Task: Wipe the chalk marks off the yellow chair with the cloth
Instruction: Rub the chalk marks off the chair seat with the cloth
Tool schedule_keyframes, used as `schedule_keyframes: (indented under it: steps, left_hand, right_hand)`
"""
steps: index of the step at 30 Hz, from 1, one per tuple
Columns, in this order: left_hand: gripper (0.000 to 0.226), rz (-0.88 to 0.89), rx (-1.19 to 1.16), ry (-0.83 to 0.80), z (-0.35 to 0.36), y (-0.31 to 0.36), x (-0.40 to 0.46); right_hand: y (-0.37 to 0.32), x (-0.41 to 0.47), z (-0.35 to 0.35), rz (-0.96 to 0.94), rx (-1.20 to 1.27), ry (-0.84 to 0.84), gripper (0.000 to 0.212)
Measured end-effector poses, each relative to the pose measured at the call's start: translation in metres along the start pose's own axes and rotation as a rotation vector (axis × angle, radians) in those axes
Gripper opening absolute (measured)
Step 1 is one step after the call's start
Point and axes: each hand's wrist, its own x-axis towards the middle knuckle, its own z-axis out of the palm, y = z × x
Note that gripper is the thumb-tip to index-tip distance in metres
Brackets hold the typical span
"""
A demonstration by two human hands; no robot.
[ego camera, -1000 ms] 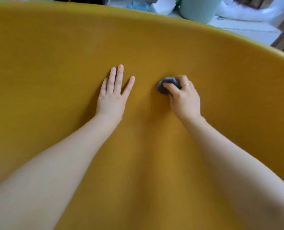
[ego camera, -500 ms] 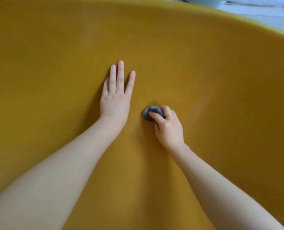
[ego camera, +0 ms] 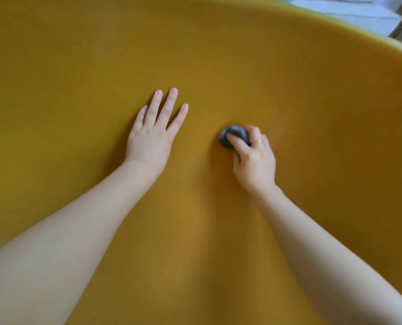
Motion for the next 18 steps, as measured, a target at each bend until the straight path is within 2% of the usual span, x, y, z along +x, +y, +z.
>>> schedule_keyframes:
  steps: [3,6,8,11,14,16,18]
  left_hand:
    - [0.101,-0.004,-0.024,-0.009,-0.002,0.001,-0.002]
    - [0.103,-0.008,-0.025,-0.013,-0.004,0.002,-0.001]
    - [0.105,-0.012,-0.019,-0.027,-0.002,0.001,-0.001]
    - [0.110,-0.019,-0.006,-0.033,0.000,0.002,0.000]
    - [0.111,-0.013,-0.013,-0.027,0.002,0.001,0.000]
    - [0.109,-0.015,-0.021,-0.026,0.003,-0.001,-0.001]
    - [0.108,-0.002,-0.025,-0.033,0.003,-0.003,-0.002]
  right_hand:
    - [-0.019,-0.043,0.008,0.062,0.051,-0.182,0.037]
    - [-0.014,-0.036,-0.004,-0.104,-0.014,-0.308,0.037]
    - [0.005,-0.003,-0.022,-0.204,-0.162,-0.248,0.033]
    - [0.038,0.059,-0.054,-0.132,-0.331,0.007,0.032]
    - [0.047,0.076,-0.057,-0.086,-0.388,0.140,0.033]
    - [0.042,0.053,-0.043,-0.048,-0.273,0.112,0.035]
    - [0.029,0.003,-0.030,-0.057,-0.145,-0.059,0.036]
